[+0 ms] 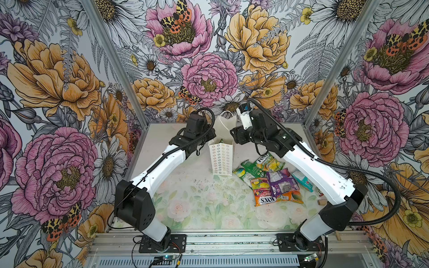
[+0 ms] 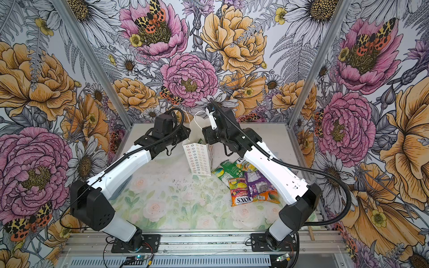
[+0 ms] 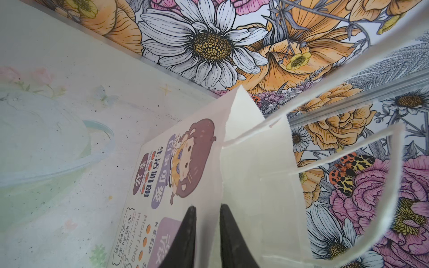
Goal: Place the snacks into the paper bag
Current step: Pick up the snack.
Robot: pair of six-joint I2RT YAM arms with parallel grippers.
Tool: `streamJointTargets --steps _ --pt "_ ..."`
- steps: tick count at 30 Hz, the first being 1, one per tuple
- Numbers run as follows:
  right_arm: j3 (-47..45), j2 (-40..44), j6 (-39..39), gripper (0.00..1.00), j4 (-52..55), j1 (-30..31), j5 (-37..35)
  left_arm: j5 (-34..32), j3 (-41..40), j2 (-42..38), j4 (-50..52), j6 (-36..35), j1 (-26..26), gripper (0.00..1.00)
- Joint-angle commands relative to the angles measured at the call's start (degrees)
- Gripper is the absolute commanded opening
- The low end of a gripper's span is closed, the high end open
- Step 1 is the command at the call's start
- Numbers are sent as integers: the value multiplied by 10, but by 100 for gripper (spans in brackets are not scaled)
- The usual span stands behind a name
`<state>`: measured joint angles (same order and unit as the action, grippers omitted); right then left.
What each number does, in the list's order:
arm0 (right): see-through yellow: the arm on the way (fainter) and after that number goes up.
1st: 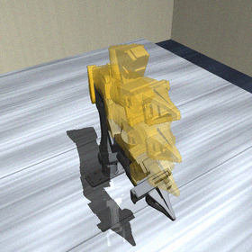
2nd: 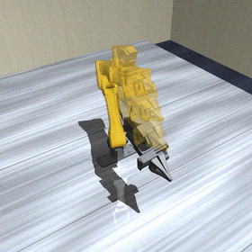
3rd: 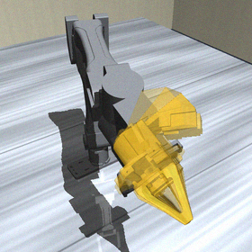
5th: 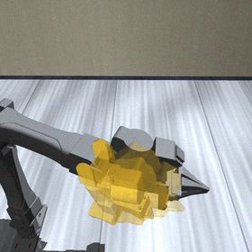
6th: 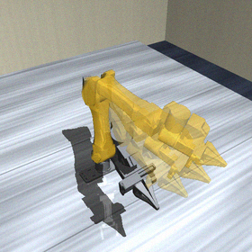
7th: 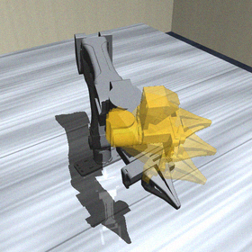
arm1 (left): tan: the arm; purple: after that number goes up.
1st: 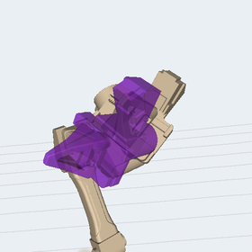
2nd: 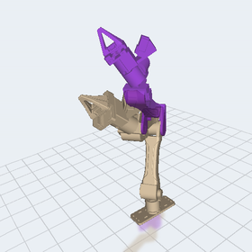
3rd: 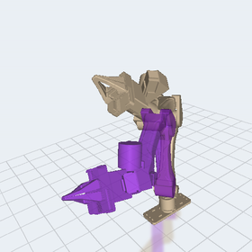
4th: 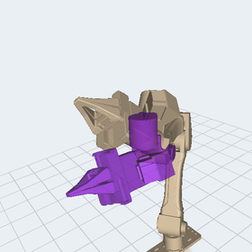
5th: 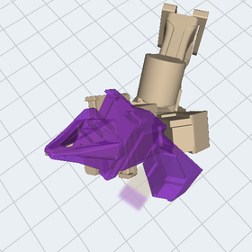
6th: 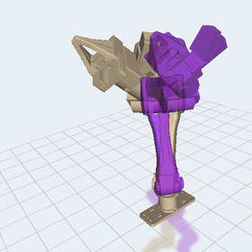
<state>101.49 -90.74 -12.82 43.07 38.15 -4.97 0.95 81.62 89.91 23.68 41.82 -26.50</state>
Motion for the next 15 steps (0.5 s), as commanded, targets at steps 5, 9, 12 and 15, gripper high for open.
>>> streamJointTargets --steps 5,9,12,15 --pt "-7 31 -6 66 -4 -8 7 2 -13 14 -9 -4 -3 12" --pt "-15 42 -4 66 -3 -13 17 2 -12 15 -8 -4 -3 9" --pt "-27 58 -2 67 -3 -22 25 2 -12 16 -9 -4 -3 7" --pt "-50 82 -3 67 -2 -34 36 5 -10 15 -9 -3 -3 5"
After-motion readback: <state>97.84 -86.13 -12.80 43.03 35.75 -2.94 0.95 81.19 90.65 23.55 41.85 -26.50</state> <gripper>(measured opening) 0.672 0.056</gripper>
